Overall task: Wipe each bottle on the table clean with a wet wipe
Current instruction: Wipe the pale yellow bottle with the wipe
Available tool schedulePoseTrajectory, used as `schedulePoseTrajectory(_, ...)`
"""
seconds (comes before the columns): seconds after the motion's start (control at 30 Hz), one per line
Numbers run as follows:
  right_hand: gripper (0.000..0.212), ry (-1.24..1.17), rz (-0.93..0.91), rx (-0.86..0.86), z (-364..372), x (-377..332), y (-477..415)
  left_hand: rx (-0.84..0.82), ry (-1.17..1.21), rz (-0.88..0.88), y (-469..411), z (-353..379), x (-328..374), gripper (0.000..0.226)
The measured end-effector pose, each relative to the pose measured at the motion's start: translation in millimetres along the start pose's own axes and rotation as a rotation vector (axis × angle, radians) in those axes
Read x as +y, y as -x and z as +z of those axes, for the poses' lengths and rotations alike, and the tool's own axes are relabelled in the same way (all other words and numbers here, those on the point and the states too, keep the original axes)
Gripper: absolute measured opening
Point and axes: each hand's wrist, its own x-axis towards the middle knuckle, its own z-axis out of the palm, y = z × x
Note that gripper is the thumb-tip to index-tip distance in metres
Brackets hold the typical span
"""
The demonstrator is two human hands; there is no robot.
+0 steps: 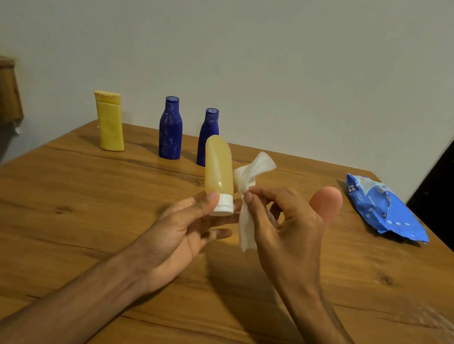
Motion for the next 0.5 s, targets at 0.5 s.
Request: schedulePoseTrajectory(0.5, 0.017, -0.128, -0.080, -0.097, -0.3, -2.1, -5.2, -0.167, -0.228, -0.002, 4.7, -1.9, 1.0, 0.037)
